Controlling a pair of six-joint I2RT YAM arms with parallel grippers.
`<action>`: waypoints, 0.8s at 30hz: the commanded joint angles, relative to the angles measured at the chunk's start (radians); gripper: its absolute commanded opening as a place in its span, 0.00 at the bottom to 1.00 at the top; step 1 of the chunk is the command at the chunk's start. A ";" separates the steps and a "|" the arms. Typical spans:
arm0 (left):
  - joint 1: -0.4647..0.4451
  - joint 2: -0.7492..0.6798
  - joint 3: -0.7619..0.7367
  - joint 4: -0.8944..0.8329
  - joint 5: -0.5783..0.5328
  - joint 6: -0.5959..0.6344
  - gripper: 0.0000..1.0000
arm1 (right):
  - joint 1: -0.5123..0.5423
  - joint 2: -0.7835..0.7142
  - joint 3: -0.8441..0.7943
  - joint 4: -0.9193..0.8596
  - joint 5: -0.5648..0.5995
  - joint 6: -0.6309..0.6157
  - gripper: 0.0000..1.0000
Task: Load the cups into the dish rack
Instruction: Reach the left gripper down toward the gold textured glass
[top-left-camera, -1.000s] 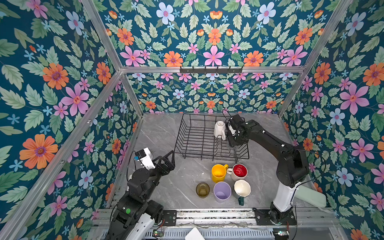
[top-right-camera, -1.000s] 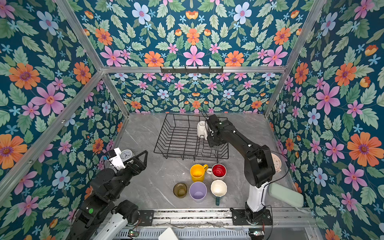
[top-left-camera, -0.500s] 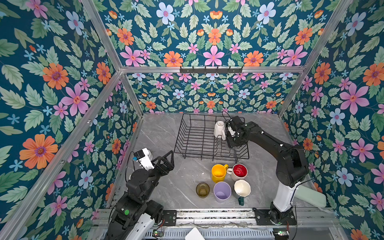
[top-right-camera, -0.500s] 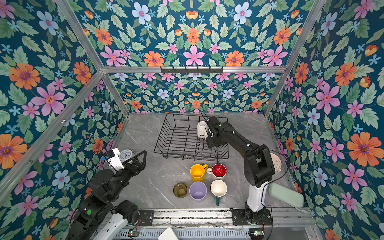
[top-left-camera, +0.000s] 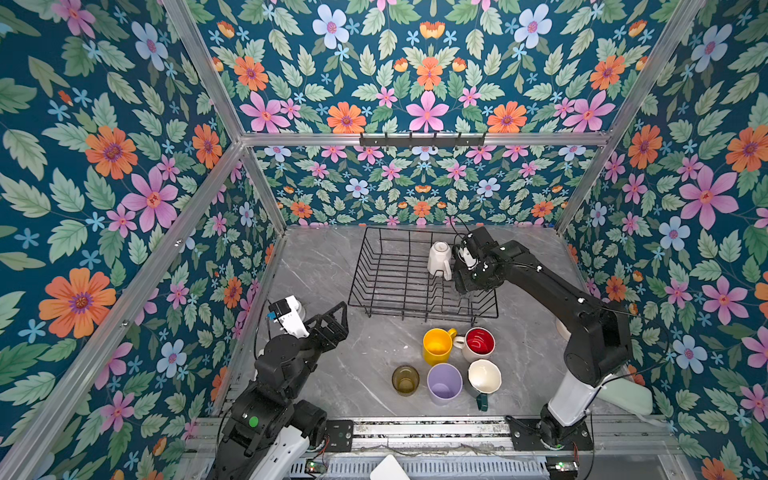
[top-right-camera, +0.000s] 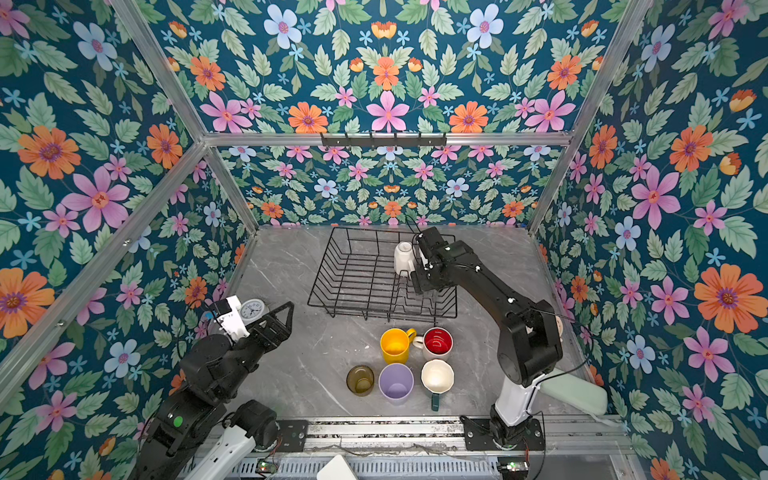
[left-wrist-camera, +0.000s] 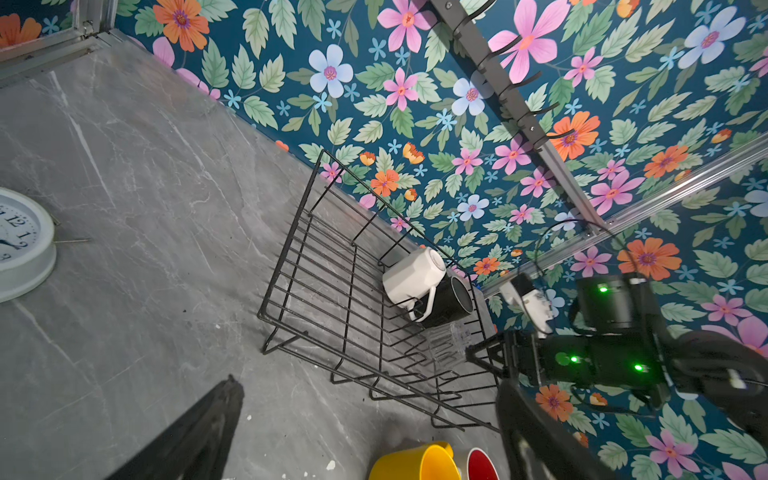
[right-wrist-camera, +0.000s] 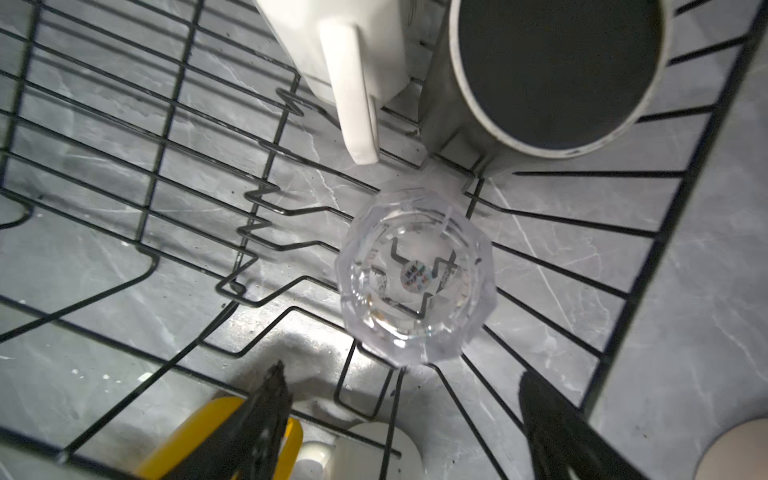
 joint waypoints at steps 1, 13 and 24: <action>0.001 0.049 0.023 -0.036 0.041 0.011 0.90 | 0.001 -0.054 -0.001 0.015 -0.009 0.017 0.86; -0.054 0.288 0.108 -0.116 0.236 0.052 0.73 | 0.002 -0.349 -0.189 0.187 -0.044 0.040 0.99; -0.424 0.425 0.165 -0.173 0.007 -0.016 0.69 | 0.001 -0.356 -0.181 0.213 -0.073 0.060 0.99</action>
